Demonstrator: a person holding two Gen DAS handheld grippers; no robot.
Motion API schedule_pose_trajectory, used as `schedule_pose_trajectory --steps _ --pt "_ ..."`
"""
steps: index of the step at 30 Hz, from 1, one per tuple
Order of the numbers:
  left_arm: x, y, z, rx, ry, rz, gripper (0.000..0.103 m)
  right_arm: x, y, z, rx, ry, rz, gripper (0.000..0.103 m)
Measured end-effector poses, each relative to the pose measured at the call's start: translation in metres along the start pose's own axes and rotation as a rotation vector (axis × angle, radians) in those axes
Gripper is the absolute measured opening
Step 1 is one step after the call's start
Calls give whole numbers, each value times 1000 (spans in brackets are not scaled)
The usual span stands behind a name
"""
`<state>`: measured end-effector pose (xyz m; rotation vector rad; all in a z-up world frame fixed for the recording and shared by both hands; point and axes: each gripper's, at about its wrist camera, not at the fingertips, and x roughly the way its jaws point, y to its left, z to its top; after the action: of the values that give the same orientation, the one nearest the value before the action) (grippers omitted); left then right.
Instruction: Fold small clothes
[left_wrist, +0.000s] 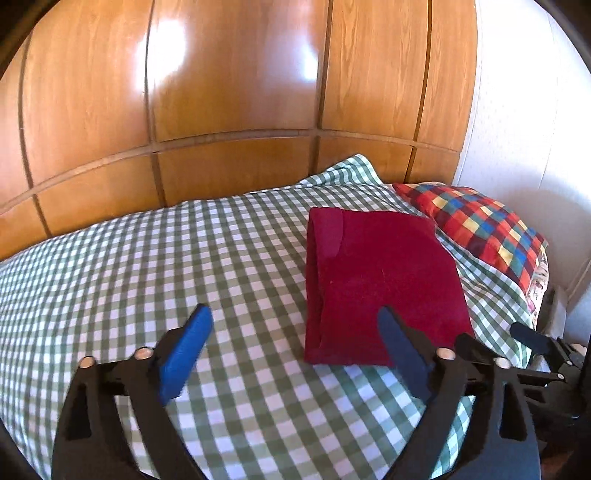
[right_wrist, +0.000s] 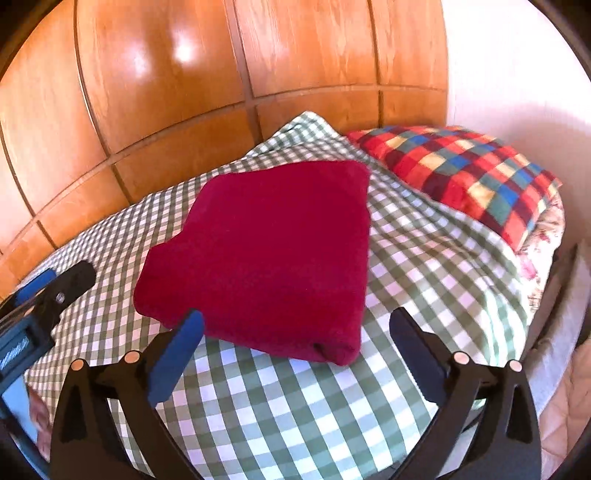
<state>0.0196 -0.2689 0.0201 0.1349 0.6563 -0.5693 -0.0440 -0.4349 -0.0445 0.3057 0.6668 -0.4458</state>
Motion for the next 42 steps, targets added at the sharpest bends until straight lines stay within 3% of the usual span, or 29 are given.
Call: schedule_pose_trajectory --steps 4,13,42 --pt "-15 1 -6 10 -22 21 99 -11 6 -4 14 -30 -65 101" --pt "-26 4 -10 -5 -23 49 99 -29 5 -5 30 -82 -150 101" --pt "-35 9 -12 -16 -57 84 99 -27 22 -11 1 -57 -109 101"
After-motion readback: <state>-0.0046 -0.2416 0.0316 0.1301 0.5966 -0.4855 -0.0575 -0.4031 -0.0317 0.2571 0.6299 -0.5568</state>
